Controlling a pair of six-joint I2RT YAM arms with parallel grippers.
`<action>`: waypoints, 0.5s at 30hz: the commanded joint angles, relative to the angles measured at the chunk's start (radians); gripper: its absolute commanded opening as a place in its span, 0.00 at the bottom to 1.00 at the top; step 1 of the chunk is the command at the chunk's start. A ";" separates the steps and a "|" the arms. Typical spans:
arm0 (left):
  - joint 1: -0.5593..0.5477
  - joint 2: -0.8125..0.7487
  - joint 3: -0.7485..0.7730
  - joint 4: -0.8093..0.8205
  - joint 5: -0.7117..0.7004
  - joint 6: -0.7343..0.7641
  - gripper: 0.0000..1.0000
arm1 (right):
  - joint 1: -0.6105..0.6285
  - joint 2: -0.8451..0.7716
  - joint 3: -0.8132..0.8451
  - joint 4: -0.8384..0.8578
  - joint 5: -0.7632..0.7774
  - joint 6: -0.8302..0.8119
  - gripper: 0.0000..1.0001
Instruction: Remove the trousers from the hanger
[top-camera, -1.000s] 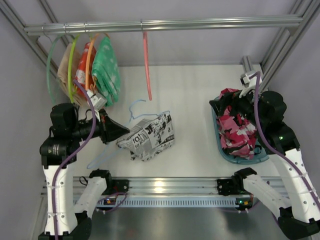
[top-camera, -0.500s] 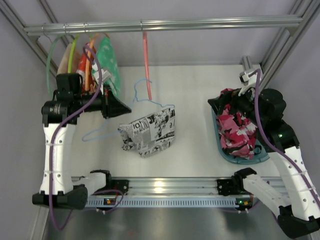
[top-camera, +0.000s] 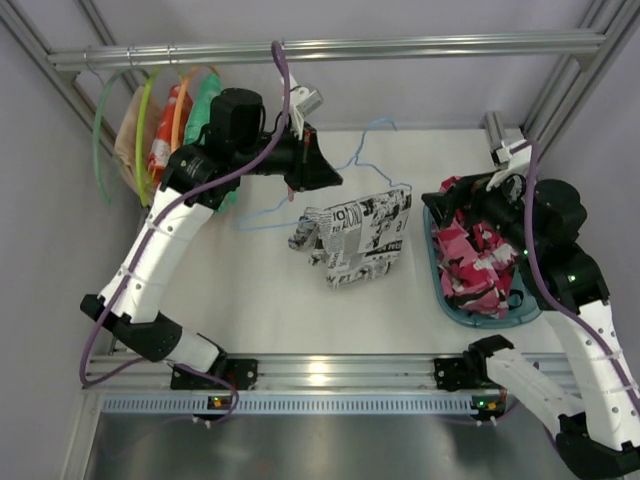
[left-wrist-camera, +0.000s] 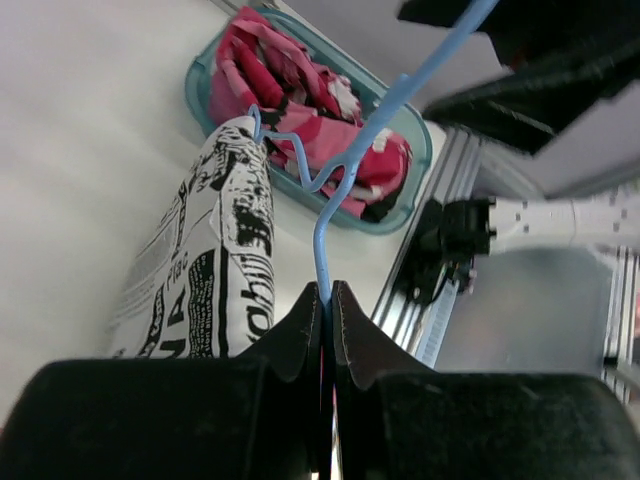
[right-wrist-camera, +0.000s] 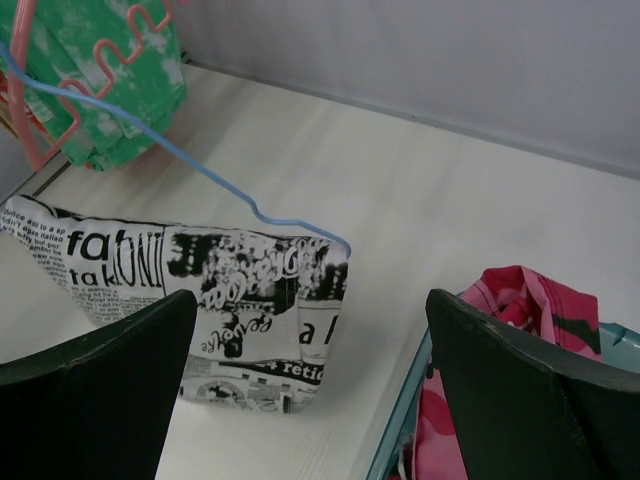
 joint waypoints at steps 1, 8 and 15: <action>-0.057 -0.033 0.072 0.294 -0.281 -0.322 0.00 | -0.013 -0.041 0.035 -0.009 0.057 -0.024 1.00; -0.213 0.010 0.101 0.380 -0.627 -0.451 0.00 | -0.012 -0.055 0.055 -0.064 0.033 -0.058 1.00; -0.463 0.050 0.143 0.383 -1.082 -0.437 0.00 | -0.012 -0.034 0.043 -0.061 0.011 -0.061 0.99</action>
